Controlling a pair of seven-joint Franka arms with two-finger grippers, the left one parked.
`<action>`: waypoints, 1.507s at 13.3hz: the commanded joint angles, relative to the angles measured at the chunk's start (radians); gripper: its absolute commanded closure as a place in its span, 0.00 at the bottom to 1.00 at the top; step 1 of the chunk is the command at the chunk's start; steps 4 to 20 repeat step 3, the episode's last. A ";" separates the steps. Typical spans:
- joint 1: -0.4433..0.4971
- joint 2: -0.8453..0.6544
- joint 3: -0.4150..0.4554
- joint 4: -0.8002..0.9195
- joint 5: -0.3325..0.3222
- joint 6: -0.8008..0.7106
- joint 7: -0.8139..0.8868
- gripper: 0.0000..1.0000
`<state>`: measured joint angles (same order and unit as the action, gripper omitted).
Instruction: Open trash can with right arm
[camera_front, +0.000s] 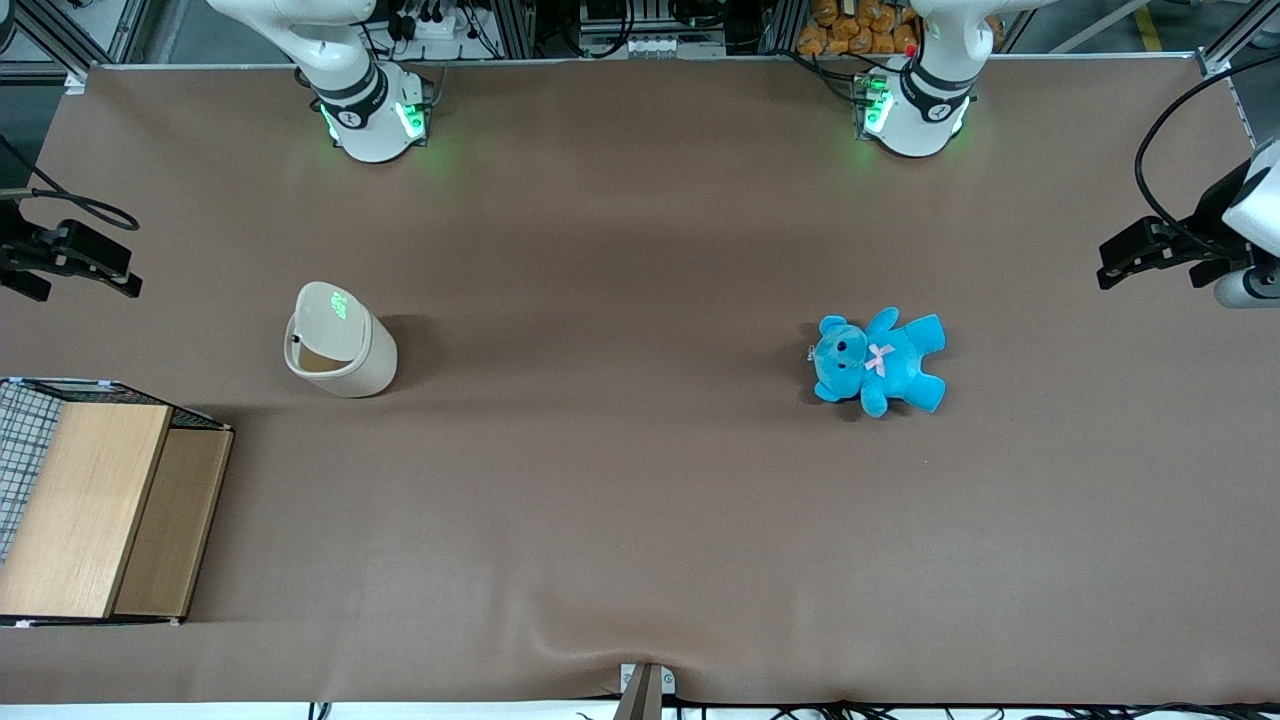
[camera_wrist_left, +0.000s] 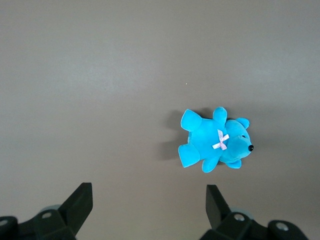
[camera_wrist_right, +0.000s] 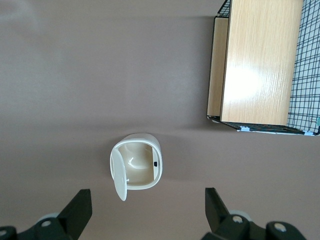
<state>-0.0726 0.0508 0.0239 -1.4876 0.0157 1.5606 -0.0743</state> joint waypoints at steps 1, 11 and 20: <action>-0.010 -0.011 0.013 -0.005 -0.016 -0.004 0.002 0.00; -0.012 -0.011 0.013 -0.005 -0.011 -0.004 0.001 0.00; -0.012 -0.011 0.013 -0.005 -0.011 -0.004 0.001 0.00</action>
